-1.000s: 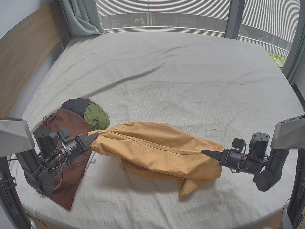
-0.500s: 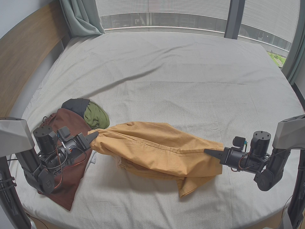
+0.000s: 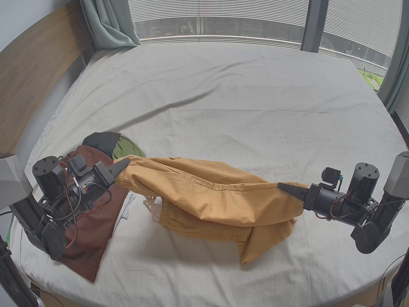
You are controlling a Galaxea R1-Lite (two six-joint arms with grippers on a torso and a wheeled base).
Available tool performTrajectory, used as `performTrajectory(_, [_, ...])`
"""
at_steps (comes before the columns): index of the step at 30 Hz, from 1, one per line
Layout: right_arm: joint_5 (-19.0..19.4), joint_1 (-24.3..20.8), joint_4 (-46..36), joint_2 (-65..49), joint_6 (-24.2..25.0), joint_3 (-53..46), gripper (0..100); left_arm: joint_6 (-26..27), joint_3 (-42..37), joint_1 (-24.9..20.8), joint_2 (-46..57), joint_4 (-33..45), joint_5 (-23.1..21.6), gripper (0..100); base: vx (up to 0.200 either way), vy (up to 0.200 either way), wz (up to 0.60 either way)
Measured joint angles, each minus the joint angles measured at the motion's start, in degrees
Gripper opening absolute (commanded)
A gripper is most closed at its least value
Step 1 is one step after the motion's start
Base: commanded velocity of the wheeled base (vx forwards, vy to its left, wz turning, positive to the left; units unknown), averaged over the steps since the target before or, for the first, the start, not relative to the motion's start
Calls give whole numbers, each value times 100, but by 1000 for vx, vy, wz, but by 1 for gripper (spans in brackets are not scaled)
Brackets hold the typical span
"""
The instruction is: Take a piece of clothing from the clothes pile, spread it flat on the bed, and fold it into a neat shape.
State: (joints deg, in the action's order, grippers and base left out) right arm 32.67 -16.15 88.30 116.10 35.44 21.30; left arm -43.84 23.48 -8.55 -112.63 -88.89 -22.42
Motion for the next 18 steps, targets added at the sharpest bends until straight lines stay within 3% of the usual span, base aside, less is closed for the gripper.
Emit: performTrajectory(18, [0, -18, -2, -819, 17, 48, 0, -41, 2, -43, 937, 5, -177, 0, 0, 0, 0])
